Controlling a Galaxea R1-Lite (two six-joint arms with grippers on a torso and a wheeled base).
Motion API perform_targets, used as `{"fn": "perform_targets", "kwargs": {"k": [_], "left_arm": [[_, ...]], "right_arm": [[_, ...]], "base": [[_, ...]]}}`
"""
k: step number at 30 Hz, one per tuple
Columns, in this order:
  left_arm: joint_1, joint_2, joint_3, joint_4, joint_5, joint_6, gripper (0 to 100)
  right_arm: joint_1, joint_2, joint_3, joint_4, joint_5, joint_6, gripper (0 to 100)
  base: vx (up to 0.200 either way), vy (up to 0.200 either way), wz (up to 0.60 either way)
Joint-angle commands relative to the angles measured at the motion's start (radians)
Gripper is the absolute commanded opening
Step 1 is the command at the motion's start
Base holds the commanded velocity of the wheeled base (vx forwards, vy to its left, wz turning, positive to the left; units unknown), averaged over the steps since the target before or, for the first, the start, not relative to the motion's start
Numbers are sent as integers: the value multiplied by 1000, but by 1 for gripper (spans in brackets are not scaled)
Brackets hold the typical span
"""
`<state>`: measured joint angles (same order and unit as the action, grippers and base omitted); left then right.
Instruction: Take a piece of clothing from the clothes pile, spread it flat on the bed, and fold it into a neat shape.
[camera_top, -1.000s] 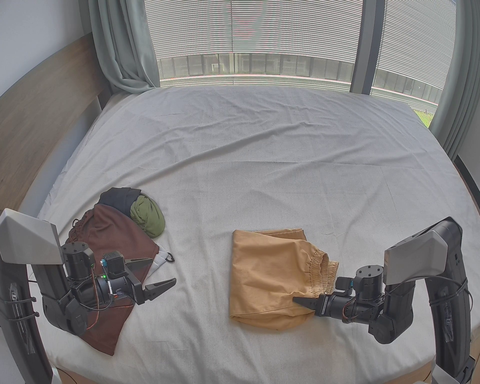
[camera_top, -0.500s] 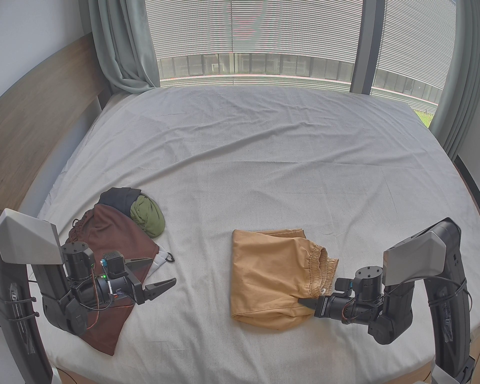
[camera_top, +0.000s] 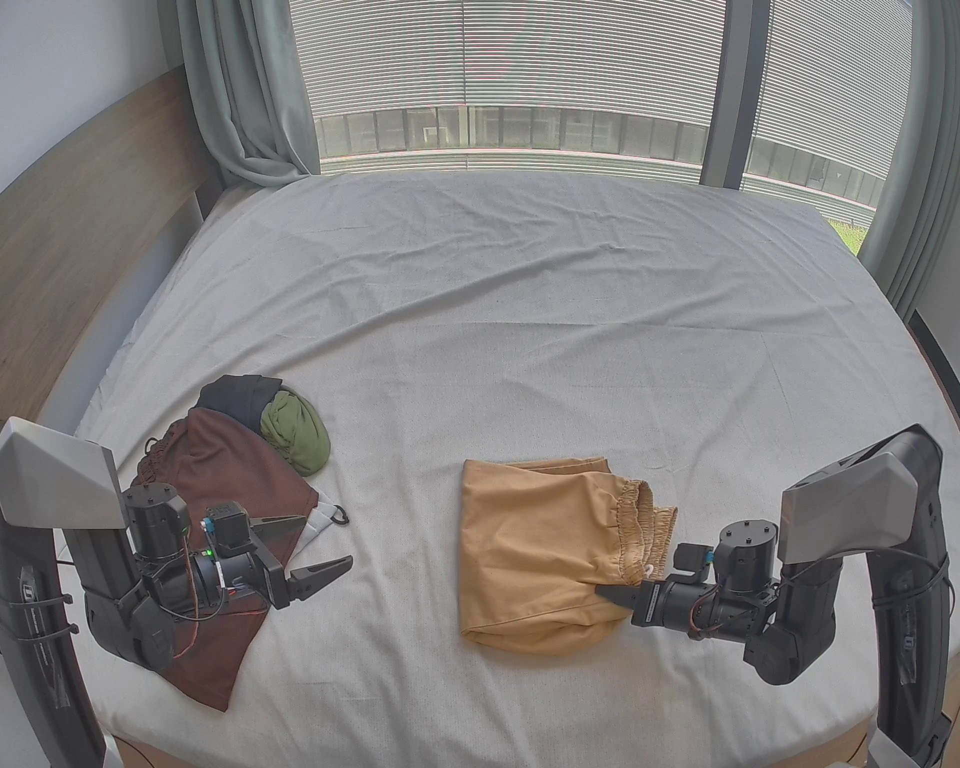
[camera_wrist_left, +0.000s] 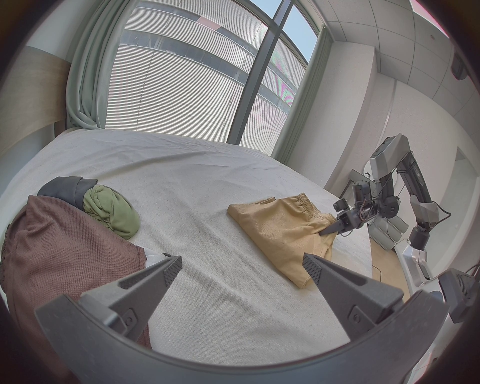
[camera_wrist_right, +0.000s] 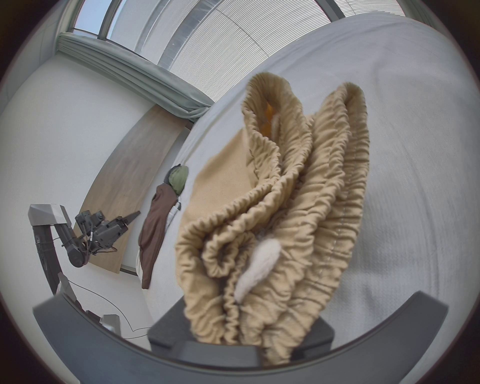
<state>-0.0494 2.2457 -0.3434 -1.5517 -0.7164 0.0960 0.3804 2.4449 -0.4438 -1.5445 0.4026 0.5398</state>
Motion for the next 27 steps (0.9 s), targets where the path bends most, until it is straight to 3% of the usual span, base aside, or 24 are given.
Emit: {"fn": "perform_targets", "kwargs": {"k": [1,27], "left_arm": [[-1,2,1,-1,0,1,100],[-6,8,7,-1,0,1,100]], "right_arm": [[17,-113,13,1,13,0,0],[57,-284,-29,3,96,46,0]], "base": [[0,0,0],[0,0,0]]}}
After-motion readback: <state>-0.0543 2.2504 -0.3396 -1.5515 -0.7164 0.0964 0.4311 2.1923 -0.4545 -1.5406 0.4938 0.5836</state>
